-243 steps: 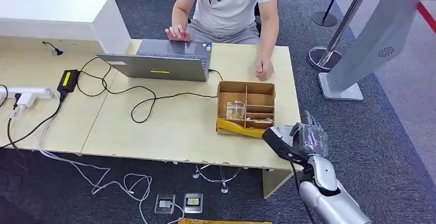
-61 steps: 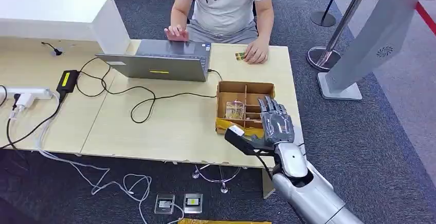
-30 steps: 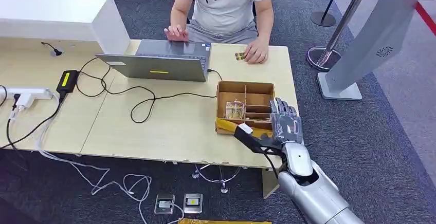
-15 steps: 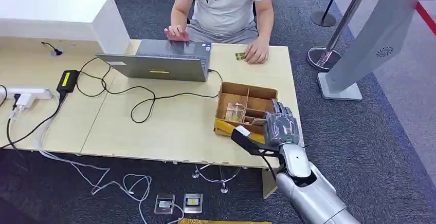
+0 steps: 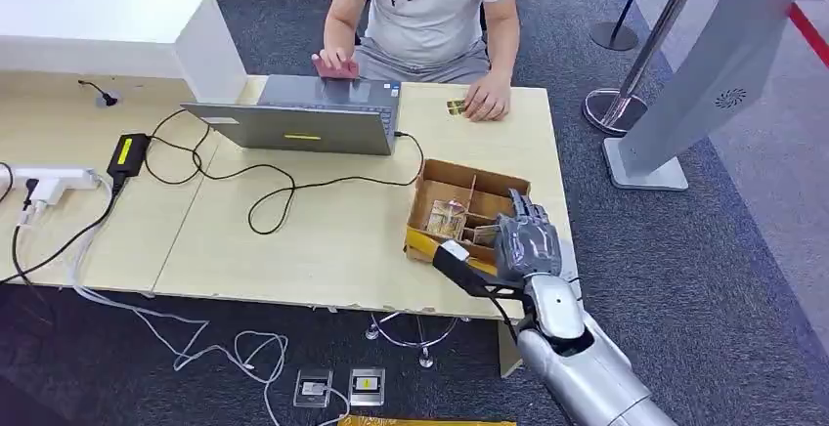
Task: Pass the card to the sensor for recognition and then transmit it.
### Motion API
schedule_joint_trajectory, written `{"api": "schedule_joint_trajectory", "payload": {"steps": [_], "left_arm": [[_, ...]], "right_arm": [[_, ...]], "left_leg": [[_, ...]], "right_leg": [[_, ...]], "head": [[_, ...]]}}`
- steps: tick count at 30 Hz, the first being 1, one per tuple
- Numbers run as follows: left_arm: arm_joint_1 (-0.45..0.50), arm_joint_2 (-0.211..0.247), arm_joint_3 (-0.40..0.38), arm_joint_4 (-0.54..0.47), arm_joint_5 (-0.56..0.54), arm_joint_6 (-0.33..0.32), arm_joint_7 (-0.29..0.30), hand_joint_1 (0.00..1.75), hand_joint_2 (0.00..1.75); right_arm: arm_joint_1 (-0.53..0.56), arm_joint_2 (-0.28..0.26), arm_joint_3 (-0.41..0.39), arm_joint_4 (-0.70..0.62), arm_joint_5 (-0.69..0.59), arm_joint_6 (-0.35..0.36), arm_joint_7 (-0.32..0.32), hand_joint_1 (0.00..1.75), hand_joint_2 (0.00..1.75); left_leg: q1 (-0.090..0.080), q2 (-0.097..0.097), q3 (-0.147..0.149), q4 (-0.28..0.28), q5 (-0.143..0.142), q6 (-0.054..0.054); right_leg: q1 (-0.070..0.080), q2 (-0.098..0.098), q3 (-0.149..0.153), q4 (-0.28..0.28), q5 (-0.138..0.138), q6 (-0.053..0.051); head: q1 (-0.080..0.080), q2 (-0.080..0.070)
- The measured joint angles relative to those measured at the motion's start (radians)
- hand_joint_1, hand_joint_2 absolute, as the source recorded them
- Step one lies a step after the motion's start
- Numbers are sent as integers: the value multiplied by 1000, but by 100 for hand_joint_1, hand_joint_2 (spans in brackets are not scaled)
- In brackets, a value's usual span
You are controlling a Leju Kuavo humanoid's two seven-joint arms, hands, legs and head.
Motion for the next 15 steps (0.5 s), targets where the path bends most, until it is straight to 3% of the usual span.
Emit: {"api": "schedule_joint_trajectory", "payload": {"steps": [3,4,15], "left_arm": [[0,-1,0,0,0,0,0,0,0],[0,-1,0,2,0,0,1,0,0],[0,-3,0,2,-3,3,3,0,0]], "right_arm": [[-1,2,0,6,0,-4,-6,173,175],[-3,3,0,9,0,-6,-10,2,175],[-16,10,-1,28,-5,4,-13,0,175]], "left_leg": [[0,0,0,0,0,0],[0,0,0,0,0,0],[0,1,1,0,0,0]], "right_leg": [[0,0,0,0,0,0],[0,0,0,0,0,0],[0,1,0,0,0,0]], "head": [[0,0],[0,0],[0,0]]}}
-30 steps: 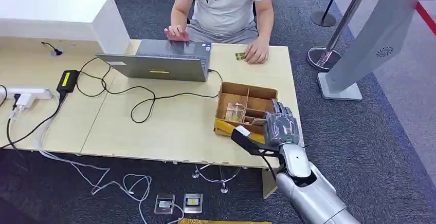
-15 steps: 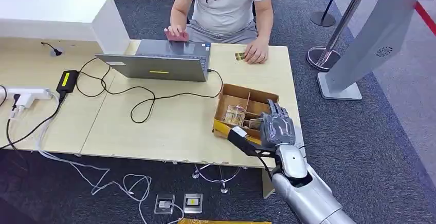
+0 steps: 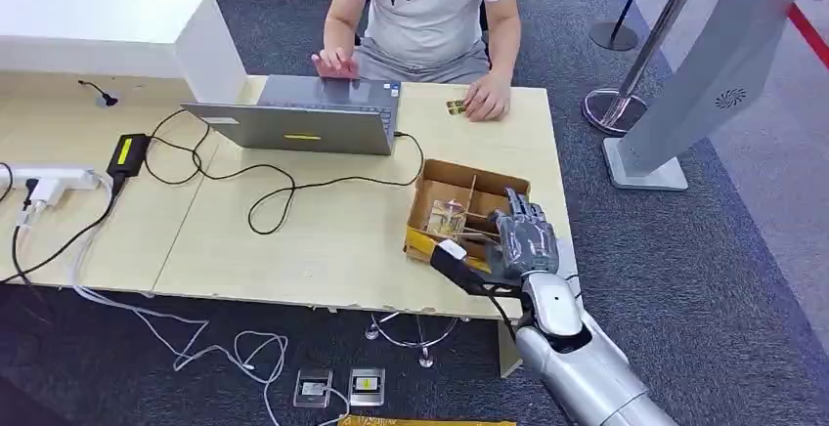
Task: Pass the card to the sensor for recognition and then transmit it.
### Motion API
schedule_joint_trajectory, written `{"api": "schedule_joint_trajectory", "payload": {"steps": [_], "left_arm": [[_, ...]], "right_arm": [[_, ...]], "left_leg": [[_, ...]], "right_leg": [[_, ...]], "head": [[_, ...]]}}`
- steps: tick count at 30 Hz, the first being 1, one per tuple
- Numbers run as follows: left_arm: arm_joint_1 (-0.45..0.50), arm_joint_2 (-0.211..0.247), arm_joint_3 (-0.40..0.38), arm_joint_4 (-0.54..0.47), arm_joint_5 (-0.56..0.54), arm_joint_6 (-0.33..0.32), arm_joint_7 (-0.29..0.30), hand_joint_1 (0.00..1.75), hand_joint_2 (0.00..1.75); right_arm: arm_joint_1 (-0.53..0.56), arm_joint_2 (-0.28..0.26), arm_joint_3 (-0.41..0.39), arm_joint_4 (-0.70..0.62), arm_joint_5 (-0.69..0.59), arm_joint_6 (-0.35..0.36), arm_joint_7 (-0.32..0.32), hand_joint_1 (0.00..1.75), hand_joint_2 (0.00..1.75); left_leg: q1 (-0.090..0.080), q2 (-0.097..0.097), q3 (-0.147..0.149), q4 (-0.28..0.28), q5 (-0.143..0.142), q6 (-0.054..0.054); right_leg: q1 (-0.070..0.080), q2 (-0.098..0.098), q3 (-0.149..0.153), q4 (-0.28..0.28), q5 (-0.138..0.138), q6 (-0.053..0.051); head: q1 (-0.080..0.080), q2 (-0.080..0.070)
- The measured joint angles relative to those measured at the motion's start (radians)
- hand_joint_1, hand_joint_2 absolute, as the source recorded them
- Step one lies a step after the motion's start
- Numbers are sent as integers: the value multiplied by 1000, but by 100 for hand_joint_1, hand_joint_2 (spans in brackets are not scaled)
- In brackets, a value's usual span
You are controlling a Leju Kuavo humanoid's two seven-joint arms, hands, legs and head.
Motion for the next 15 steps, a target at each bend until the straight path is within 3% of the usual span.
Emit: {"api": "schedule_joint_trajectory", "payload": {"steps": [15], "left_arm": [[0,0,0,0,-7,4,0,0,0]], "right_arm": [[-10,6,0,34,-4,-22,-21,0,175]], "left_leg": [[0,0,0,0,1,-1]], "right_leg": [[0,0,0,0,1,-1]], "head": [[0,0]]}}
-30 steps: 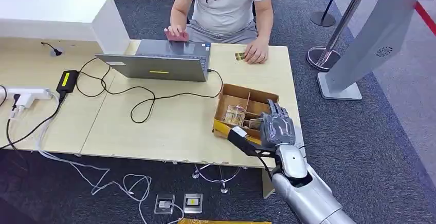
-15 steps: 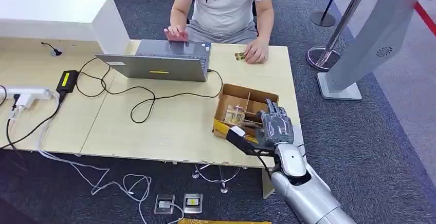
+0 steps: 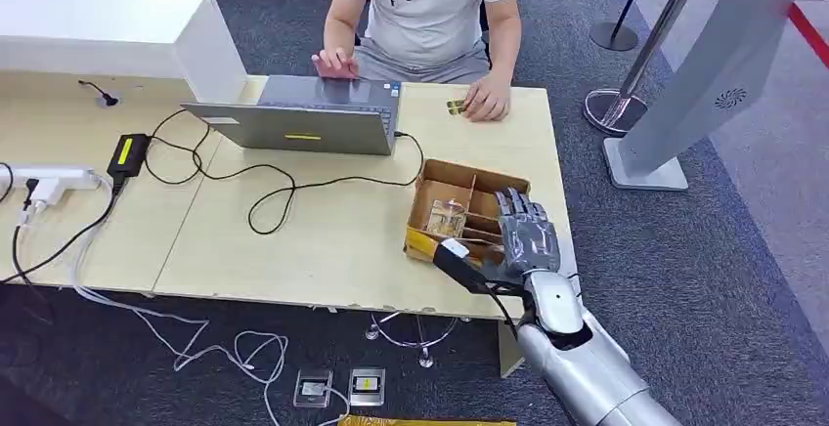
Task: Pass the card to the sensor for recognition and then transmit it.
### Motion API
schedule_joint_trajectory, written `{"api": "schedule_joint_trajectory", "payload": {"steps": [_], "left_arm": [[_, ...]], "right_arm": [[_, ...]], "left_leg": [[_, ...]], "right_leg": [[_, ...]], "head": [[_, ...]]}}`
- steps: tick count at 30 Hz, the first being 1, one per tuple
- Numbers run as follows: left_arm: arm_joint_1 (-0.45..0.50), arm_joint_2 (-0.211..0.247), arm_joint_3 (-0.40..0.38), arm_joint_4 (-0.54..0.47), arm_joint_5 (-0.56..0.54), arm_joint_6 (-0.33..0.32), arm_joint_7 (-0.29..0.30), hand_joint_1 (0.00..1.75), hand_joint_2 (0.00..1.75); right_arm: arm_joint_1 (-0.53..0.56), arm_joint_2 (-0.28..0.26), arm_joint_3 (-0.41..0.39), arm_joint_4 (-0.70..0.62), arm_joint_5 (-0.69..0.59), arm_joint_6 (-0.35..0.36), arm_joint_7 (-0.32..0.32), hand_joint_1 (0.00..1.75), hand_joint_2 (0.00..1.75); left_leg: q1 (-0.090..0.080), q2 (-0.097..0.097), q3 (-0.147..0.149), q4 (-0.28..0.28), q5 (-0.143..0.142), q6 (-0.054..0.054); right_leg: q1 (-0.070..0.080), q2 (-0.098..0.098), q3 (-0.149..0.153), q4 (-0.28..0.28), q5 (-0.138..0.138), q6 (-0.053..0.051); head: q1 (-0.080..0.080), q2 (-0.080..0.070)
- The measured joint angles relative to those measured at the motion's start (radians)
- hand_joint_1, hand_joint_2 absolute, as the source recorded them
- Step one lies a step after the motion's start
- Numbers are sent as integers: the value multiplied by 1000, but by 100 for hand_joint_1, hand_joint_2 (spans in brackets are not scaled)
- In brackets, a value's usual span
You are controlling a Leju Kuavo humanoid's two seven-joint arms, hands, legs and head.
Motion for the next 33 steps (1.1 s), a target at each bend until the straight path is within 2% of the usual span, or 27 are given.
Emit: {"api": "schedule_joint_trajectory", "payload": {"steps": [15,24,33], "left_arm": [[0,0,0,0,-1,-7,7,0,0],[0,1,0,0,-9,-19,17,0,0],[0,1,0,0,-22,-18,18,0,0]], "right_arm": [[-20,16,1,25,-37,8,-1,0,175],[-29,21,7,2,-63,68,10,0,175],[-29,21,19,-11,-78,91,15,0,175]], "left_leg": [[0,0,0,0,0,0],[0,0,0,0,0,0],[0,0,0,0,0,0]], "right_leg": [[0,0,0,0,0,0],[0,0,0,0,0,0],[0,0,0,0,0,0]], "head": [[0,0],[0,0],[0,0]]}}
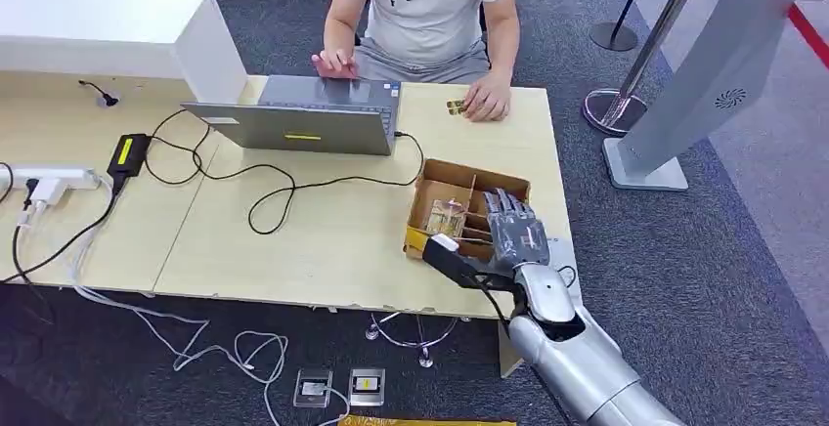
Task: Pass the card to the sensor for recognition and then transmit it.
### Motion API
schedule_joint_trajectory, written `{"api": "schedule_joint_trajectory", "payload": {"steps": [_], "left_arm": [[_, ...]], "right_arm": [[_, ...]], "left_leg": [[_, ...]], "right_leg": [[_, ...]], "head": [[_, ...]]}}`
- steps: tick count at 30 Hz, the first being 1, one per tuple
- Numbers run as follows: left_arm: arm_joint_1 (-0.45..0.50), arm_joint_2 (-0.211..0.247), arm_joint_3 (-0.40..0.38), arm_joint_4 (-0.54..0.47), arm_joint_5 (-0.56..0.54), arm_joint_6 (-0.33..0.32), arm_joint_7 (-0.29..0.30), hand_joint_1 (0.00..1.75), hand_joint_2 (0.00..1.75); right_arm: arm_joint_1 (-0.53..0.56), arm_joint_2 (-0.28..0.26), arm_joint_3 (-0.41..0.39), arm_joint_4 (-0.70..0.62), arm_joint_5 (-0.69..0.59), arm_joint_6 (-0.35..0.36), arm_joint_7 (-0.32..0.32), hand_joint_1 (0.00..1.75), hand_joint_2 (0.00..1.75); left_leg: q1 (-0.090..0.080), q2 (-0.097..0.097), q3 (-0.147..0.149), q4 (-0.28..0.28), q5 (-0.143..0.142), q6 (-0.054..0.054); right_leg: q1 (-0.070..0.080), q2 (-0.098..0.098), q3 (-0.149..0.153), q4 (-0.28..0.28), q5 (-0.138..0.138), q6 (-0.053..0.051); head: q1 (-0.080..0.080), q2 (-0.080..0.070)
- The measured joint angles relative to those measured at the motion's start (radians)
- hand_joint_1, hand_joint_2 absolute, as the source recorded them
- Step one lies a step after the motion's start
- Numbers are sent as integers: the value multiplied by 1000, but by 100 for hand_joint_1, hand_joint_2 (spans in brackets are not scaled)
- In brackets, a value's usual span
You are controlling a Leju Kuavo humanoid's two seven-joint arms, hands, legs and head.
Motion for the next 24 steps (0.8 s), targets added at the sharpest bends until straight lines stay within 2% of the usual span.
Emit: {"api": "schedule_joint_trajectory", "payload": {"steps": [21,22,23,24], "left_arm": [[0,0,0,0,3,9,17,0,0],[0,0,0,0,4,10,18,0,0],[0,0,0,0,4,10,18,0,0],[0,0,0,0,5,11,18,0,0]], "right_arm": [[5,11,15,-5,-24,2,-27,0,175],[5,14,16,-3,-24,2,-29,129,175],[5,16,19,-2,-24,2,-29,171,175],[5,18,23,-1,-24,2,-30,175,175]], "left_leg": [[0,0,0,0,0,0],[0,0,0,0,0,0],[0,0,0,0,0,0],[0,0,0,0,0,0]], "right_leg": [[0,0,0,0,0,0],[0,0,0,0,0,0],[0,0,0,0,0,0],[0,0,0,0,0,0]], "head": [[0,0],[0,0],[0,0],[0,0]]}}
